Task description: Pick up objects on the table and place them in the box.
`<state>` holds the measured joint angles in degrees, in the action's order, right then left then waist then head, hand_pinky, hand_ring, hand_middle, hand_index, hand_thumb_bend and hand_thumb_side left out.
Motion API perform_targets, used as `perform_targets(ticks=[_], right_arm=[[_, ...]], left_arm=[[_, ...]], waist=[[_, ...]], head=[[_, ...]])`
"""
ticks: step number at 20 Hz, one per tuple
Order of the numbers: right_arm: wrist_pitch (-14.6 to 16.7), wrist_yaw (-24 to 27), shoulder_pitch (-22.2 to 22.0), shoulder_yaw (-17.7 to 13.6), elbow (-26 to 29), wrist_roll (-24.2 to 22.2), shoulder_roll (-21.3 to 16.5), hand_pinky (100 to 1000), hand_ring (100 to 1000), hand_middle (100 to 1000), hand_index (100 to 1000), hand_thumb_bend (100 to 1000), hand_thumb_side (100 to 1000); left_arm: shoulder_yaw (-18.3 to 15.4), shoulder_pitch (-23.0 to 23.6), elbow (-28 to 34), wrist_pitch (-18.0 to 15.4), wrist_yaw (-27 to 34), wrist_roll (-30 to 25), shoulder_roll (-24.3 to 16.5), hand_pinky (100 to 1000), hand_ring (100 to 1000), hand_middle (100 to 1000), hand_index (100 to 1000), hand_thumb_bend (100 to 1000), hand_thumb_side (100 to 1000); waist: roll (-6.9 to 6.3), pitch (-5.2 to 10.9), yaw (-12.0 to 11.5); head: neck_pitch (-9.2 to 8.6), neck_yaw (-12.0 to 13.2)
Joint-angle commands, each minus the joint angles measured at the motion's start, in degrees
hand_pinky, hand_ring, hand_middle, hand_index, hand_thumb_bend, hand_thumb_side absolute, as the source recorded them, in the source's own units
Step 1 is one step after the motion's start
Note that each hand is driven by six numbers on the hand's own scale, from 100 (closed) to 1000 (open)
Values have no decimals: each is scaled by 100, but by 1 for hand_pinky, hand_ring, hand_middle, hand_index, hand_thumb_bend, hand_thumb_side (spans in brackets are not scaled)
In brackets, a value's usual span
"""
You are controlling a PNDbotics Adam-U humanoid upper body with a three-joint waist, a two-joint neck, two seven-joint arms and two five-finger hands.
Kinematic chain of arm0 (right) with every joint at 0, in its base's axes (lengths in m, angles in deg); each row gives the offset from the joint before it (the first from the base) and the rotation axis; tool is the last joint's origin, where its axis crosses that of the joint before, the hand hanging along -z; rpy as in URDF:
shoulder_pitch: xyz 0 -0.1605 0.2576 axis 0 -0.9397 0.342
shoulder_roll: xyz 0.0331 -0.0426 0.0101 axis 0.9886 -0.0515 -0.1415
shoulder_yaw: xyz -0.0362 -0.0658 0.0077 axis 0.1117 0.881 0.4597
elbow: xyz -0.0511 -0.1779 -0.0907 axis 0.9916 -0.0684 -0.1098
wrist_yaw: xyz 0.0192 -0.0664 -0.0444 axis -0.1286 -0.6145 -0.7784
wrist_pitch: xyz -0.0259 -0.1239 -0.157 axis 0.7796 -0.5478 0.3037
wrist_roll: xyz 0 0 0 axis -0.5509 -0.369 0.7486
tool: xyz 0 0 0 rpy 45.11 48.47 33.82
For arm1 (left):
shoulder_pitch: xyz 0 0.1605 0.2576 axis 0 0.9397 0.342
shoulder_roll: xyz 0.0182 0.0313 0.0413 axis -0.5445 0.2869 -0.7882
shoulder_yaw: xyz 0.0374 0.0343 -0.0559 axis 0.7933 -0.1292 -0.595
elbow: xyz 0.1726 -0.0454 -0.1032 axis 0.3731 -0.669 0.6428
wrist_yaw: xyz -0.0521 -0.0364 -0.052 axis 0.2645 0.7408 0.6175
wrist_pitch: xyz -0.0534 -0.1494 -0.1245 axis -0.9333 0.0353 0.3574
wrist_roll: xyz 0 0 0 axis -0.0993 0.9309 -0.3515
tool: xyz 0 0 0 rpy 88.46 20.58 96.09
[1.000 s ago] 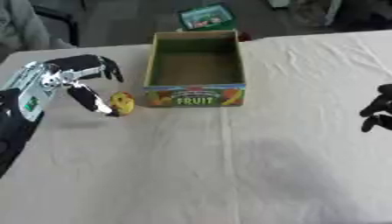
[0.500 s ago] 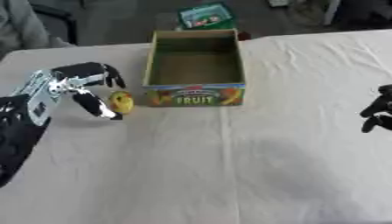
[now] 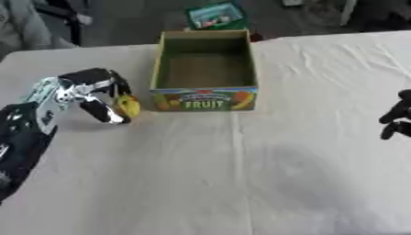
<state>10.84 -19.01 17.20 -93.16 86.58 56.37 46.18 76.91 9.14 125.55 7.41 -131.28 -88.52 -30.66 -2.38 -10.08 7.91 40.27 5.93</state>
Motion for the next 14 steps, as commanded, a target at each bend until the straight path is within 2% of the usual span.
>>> perform_targets(ticks=[1,4,7,14], right_arm=[[2,-25,55,-3,65,-9,-71,418,559,518,696,100,670],[3,-27,54,-6,64,-9,-74,418,559,518,696,100,668],[4,-26,52,-8,62,-6,-80,418,559,518,696,100,667],[1,-18,42,-9,57,-6,-105,418,559,518,696,100,665]], left_arm=[[-98,-119,47,1,-61,196,-102,486,393,370,548,329,285],[-117,-109,128,1,-49,481,-149,423,289,245,425,214,258],[-151,-102,256,5,-9,743,-219,384,231,171,352,144,239],[-267,-252,758,3,233,967,-440,377,209,141,327,118,214]], waist=[[6,73,-6],[4,78,-13],[-3,87,-23],[-27,122,-37]], head=[[-19,9],[-12,14],[-9,16],[-6,14]])
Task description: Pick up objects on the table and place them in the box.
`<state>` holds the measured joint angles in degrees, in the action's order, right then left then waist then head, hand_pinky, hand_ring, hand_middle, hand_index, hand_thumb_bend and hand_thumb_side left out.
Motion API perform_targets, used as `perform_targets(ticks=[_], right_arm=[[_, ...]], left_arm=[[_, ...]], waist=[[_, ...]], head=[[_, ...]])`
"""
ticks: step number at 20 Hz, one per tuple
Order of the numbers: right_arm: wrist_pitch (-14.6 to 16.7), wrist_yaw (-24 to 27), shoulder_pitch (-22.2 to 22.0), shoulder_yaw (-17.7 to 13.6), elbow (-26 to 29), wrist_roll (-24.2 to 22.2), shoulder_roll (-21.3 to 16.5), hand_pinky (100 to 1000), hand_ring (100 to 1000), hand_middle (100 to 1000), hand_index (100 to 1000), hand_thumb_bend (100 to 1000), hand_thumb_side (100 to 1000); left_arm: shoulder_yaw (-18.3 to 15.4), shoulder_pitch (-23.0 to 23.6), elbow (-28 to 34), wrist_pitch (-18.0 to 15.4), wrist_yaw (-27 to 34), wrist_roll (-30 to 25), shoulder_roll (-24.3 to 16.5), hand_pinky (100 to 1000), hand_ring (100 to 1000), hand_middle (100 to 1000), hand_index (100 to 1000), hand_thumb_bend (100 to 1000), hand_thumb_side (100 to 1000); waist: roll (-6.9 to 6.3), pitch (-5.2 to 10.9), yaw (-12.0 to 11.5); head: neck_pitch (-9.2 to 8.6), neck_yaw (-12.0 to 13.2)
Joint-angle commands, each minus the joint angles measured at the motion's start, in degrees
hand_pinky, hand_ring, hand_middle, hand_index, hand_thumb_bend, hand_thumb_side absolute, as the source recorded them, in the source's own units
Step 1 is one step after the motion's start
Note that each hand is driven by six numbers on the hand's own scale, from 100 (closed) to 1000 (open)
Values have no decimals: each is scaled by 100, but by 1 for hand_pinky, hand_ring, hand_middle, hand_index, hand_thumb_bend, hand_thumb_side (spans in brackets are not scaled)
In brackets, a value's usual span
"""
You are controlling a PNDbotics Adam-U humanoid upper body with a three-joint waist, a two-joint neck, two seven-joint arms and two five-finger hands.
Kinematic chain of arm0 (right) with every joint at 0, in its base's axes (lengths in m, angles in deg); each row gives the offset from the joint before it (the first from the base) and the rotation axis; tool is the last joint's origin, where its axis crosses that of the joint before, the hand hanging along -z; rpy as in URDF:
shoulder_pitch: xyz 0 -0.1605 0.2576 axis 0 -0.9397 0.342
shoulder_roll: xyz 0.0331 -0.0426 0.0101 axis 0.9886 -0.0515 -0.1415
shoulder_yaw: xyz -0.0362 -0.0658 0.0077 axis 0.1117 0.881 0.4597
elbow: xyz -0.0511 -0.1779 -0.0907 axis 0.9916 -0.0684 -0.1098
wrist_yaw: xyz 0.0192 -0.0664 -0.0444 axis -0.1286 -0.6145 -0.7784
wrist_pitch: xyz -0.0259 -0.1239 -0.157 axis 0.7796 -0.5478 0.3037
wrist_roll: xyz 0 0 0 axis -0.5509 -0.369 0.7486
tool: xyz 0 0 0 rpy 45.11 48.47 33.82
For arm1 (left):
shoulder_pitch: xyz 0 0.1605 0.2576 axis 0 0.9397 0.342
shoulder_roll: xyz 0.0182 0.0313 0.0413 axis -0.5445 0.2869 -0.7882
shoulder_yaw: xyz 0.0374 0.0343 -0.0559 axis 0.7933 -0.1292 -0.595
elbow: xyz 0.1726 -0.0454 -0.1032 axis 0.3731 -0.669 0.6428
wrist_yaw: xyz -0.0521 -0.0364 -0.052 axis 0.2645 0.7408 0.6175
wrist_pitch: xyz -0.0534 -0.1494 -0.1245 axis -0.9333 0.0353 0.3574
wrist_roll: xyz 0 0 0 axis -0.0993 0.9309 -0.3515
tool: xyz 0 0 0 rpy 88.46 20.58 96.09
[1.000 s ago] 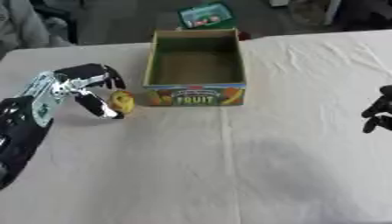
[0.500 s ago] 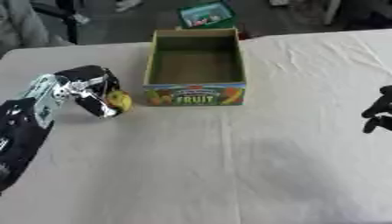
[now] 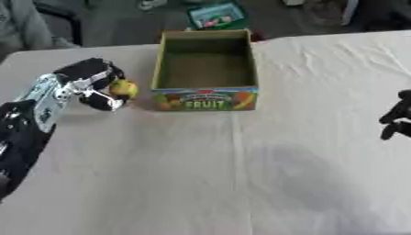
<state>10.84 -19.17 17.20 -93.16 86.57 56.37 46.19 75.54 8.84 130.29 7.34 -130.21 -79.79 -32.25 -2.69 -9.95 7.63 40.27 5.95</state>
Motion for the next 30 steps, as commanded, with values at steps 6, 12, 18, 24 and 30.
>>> perform_targets(ticks=[6,12,18,24,30], right_arm=[[-16,12,61,23,50,-34,-123,419,559,519,696,100,664],[-31,31,113,82,56,-94,-114,418,559,518,696,100,670],[-67,5,202,177,64,-191,-90,417,559,518,696,100,686],[-80,-39,271,221,75,-249,-62,416,558,517,696,100,701],[-95,-76,284,220,71,-255,-44,416,559,517,696,100,711]], left_arm=[[-249,-582,585,160,405,417,-161,385,209,140,331,100,185],[-269,-901,281,236,81,746,315,407,235,168,349,118,184],[-473,-1159,-410,401,-751,1137,848,423,258,197,380,135,192],[-703,-1251,-1050,625,-1342,1493,1204,462,331,287,486,136,207],[-696,-1223,-1169,748,-1505,1618,1300,653,621,638,825,527,263]], waist=[[-36,134,44],[-47,96,251],[-99,-6,545],[-144,-119,830],[-175,-156,895]], head=[[-25,55],[-101,211],[-226,402],[-309,531],[-311,542]])
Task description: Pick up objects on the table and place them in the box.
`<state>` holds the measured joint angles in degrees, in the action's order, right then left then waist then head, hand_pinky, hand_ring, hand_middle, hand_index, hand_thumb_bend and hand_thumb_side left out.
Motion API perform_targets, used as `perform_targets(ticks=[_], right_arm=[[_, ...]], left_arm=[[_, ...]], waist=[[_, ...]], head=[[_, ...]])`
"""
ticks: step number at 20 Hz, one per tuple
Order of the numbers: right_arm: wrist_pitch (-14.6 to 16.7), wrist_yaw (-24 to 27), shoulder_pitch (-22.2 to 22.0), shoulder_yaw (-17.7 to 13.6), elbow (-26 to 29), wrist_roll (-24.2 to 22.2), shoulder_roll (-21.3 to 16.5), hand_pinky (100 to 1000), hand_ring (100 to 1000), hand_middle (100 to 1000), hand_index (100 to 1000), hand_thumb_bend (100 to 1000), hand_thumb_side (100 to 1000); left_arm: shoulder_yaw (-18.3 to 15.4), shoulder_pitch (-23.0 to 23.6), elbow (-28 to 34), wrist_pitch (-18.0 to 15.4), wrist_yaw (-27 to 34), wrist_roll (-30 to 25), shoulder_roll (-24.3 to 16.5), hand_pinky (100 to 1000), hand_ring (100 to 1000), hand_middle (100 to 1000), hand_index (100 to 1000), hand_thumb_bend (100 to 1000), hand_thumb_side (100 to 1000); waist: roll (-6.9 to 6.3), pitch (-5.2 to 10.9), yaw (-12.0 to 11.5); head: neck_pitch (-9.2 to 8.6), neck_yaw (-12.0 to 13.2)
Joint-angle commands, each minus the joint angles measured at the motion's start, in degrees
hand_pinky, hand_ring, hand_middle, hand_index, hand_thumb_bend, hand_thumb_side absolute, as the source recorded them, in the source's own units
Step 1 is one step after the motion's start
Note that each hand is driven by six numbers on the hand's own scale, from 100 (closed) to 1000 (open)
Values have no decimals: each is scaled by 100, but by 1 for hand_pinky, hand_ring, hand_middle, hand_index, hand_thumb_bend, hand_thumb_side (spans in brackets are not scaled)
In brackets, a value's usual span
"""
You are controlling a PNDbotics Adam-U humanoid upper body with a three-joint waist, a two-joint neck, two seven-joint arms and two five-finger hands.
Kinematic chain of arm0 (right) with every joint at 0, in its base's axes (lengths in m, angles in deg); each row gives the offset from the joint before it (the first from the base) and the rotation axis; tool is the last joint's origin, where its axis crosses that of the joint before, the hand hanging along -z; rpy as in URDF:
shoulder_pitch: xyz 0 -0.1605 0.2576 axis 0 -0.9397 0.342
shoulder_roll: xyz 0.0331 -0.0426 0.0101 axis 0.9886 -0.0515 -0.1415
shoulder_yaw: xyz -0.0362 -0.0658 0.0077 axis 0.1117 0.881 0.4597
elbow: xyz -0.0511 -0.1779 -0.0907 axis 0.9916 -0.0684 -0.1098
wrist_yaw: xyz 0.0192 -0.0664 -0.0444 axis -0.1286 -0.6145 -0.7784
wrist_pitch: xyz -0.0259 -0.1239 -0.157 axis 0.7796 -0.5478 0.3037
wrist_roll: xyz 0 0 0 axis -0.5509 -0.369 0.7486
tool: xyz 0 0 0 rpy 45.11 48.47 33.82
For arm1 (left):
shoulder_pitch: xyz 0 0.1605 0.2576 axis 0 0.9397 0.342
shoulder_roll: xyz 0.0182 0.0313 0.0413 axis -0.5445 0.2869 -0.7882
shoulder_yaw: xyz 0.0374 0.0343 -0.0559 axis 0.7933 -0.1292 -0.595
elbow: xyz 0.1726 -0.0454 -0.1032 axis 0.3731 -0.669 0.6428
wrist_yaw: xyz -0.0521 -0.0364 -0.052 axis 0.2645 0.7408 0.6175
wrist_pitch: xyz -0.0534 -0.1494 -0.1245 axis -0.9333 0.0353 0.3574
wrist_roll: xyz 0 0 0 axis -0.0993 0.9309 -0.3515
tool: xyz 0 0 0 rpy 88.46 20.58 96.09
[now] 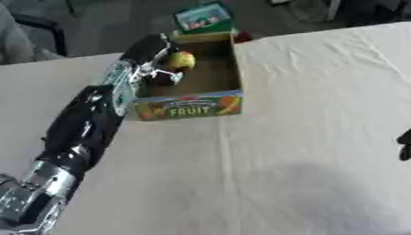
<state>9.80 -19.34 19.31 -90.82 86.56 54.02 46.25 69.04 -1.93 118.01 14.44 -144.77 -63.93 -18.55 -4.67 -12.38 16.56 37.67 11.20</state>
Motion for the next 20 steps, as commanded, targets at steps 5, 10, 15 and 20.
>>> perform_targets(ticks=[5,10,15,20], right_arm=[[-4,-72,65,-21,68,-18,-42,416,559,517,696,100,715],[-6,-79,38,-49,61,6,-29,417,559,517,696,100,714],[-12,-75,-8,-75,47,33,-29,418,559,517,696,100,715],[-5,-47,-45,-118,44,70,-20,419,560,518,696,100,705]], left_arm=[[-7,-80,287,130,175,196,-58,707,674,681,839,517,315],[119,60,759,103,1130,171,-135,682,631,642,811,345,301],[348,396,1917,177,2780,-108,-518,652,597,606,793,206,265],[308,1259,3661,590,4608,-23,-1022,616,562,571,771,100,346]], waist=[[16,90,-45],[40,107,-161],[67,161,-367],[123,210,-627]], head=[[-45,-12],[-26,-93],[25,-187],[71,-301]])
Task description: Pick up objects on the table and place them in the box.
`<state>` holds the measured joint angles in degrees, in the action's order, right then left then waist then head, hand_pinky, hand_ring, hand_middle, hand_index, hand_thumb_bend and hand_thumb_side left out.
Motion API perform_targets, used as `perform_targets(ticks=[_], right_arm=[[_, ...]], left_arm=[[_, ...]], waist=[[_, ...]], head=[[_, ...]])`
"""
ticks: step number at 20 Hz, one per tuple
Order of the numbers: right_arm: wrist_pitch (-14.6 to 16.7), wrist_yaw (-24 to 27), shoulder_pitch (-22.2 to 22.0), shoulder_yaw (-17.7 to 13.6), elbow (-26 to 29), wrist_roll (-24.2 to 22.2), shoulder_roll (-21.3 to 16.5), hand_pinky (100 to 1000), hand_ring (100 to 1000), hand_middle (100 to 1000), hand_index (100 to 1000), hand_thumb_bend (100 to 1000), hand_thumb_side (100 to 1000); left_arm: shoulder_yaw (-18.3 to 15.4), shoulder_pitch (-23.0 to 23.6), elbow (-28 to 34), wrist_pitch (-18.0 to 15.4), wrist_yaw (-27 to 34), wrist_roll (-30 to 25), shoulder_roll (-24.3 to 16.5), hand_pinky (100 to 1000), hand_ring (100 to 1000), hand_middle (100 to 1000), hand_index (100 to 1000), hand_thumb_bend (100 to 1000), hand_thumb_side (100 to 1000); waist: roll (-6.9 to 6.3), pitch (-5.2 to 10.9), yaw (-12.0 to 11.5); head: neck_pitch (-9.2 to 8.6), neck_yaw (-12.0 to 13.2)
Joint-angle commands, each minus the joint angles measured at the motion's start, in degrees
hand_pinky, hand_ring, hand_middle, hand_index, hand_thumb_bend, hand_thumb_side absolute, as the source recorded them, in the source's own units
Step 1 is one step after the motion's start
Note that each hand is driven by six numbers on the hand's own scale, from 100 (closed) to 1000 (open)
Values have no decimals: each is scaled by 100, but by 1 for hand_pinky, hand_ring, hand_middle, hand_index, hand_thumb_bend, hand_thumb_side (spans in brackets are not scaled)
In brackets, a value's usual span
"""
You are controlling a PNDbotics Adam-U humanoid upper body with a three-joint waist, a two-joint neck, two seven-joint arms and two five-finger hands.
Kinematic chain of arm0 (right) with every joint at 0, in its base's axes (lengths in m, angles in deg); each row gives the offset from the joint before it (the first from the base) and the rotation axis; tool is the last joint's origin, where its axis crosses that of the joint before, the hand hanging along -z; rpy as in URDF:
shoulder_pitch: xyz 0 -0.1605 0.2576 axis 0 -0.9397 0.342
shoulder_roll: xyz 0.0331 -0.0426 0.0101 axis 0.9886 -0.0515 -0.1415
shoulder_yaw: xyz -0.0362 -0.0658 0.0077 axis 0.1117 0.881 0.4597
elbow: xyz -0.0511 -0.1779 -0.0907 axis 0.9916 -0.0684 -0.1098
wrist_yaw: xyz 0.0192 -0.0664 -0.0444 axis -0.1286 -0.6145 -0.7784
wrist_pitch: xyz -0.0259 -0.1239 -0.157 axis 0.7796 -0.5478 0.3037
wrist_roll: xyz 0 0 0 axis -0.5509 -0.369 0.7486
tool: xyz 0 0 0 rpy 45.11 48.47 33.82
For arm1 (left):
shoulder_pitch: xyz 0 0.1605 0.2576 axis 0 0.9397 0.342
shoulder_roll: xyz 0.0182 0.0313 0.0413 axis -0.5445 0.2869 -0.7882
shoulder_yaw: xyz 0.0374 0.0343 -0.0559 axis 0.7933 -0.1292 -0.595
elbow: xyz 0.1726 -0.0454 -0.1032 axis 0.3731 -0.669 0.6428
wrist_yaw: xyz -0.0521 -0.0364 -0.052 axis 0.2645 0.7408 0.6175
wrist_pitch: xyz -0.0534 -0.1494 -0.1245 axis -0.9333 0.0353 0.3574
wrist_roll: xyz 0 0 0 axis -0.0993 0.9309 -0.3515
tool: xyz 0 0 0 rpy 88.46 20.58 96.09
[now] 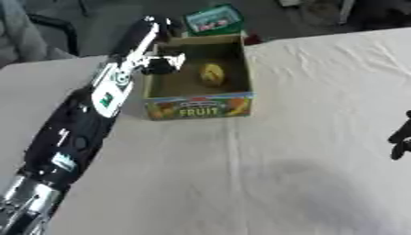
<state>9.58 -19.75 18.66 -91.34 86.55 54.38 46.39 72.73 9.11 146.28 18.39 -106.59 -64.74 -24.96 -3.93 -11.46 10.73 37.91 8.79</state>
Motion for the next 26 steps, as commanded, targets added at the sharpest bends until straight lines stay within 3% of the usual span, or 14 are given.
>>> perform_targets(ticks=[1,2,3,4,6,12,20,26], right_arm=[[22,4,15,-83,45,51,-30,419,560,518,696,100,701],[26,16,21,-97,48,66,-24,419,560,518,696,100,696],[28,28,27,-105,51,78,-22,419,560,518,696,100,696],[32,39,30,-112,56,86,-22,419,560,518,696,100,691],[43,58,31,-129,63,106,-28,420,560,518,696,100,691],[88,83,13,-166,78,163,-51,418,559,517,696,100,682],[134,79,-4,-182,78,201,-63,418,558,516,695,100,676],[146,66,0,-176,78,217,-64,417,556,515,694,100,678]], left_arm=[[-106,361,1174,292,1103,95,-447,614,560,569,770,100,370],[-173,611,1517,373,1403,153,-497,609,556,563,766,100,443],[-233,832,1828,451,1683,214,-542,609,556,563,766,100,443],[-308,1095,2135,481,1960,275,-554,607,555,562,763,100,523],[-502,1667,2649,491,2487,407,-487,602,552,557,760,100,599],[-1002,2885,3333,371,3336,797,-27,595,548,551,751,100,714],[-1238,3629,3352,400,3531,1197,502,581,532,534,736,100,773],[-1309,3791,3398,407,3498,1229,728,577,526,528,728,100,784]], waist=[[63,123,-99],[77,124,-152],[87,124,-185],[99,123,-226],[109,119,-289],[160,99,-508],[201,84,-668],[216,68,-712]], head=[[55,-76],[56,-98],[58,-114],[66,-142],[83,-176],[129,-234],[163,-254],[223,-233]])
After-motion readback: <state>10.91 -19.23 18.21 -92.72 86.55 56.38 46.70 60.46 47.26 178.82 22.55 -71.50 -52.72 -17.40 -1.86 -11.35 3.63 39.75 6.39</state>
